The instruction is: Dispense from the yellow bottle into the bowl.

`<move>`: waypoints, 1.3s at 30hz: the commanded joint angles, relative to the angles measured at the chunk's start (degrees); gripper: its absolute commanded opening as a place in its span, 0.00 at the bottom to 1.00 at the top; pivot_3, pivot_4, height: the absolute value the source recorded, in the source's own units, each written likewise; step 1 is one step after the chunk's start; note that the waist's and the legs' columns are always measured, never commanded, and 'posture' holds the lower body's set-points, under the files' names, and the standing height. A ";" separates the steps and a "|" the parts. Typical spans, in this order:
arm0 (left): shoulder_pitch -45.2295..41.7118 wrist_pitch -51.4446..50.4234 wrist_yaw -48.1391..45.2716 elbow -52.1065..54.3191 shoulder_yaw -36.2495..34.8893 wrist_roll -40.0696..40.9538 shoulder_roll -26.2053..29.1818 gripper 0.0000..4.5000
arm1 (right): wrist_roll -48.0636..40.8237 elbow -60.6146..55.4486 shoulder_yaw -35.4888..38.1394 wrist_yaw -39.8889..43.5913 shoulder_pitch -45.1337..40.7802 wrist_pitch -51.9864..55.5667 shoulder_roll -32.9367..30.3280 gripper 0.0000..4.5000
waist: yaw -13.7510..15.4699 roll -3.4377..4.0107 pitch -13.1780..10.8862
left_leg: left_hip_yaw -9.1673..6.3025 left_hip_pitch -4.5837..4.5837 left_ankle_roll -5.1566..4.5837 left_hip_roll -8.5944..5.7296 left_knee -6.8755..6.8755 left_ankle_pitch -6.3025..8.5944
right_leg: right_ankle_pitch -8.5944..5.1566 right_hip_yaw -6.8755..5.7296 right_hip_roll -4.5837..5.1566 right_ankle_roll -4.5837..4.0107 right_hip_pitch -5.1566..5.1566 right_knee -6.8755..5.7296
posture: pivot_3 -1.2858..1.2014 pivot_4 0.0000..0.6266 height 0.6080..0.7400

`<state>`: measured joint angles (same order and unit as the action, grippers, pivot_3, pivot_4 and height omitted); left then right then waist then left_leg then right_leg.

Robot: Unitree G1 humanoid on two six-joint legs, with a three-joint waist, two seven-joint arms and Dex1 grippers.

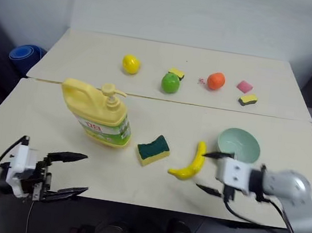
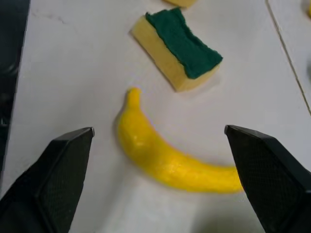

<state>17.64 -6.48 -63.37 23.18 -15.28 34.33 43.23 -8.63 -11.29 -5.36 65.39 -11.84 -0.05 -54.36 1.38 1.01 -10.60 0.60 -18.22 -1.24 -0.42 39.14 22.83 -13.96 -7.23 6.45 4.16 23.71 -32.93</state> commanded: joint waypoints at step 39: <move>-16.40 -3.54 1.03 -4.22 10.63 -0.32 -7.87 1.00 | -16.00 21.81 22.77 -0.86 -7.62 37.87 -15.59 0.28 | 0.50 -0.29 0.12 | -0.15 -0.10 0.06 -0.02 0.08 -0.08 | 0.11 -0.18 0.08 0.00 -0.13 0.15 | 0.52 0.24 1.00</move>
<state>2.57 -10.02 -62.13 19.01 -5.28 33.50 35.89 -28.42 6.07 19.57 65.88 -20.13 41.57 -69.73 1.88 0.72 -10.47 0.51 -18.32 -1.19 -0.42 39.21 22.75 -13.85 -7.39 6.50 4.16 23.57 -32.76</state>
